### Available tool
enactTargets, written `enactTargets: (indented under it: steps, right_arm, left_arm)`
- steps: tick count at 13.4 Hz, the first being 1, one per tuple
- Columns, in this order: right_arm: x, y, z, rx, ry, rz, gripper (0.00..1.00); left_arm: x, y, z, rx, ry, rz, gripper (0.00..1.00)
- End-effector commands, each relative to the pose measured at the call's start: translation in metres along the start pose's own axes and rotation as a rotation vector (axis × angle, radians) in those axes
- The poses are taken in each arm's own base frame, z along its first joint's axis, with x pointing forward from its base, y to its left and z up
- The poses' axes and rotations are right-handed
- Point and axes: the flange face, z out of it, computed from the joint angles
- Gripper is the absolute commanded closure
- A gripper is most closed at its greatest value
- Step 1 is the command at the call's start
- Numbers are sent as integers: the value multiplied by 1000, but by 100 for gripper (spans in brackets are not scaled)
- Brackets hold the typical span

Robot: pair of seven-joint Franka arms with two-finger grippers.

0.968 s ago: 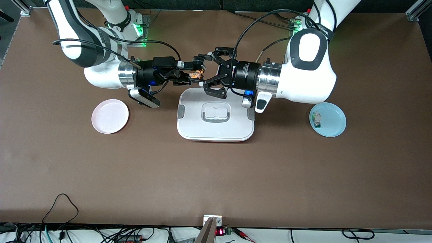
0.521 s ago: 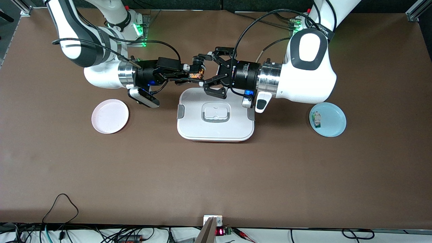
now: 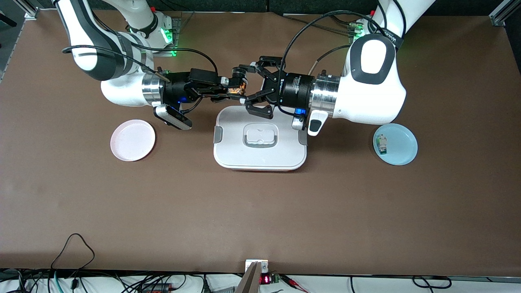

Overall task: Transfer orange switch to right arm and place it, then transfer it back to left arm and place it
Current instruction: 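Close the right gripper on the switch beside the left gripper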

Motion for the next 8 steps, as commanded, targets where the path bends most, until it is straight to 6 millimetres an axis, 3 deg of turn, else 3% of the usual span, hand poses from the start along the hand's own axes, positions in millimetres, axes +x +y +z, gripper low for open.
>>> enactTargets:
  steps: [1,2,4,8]
  right_arm:
    - [-2,-7,0,11,4,-41,78]
    - [-2,-7,0,11,4,-43,78]
    - [-1,-7,0,9,4,-42,78]
    - [-1,-7,0,9,4,-45,78]
  left_arm:
    - [-5,2,3,2,-15,-39,72]
    - [-5,3,1,-1,-12,-46,58]
    - [-5,4,-1,-5,-7,-39,0]
    - [-5,4,-1,-5,-7,-36,0]
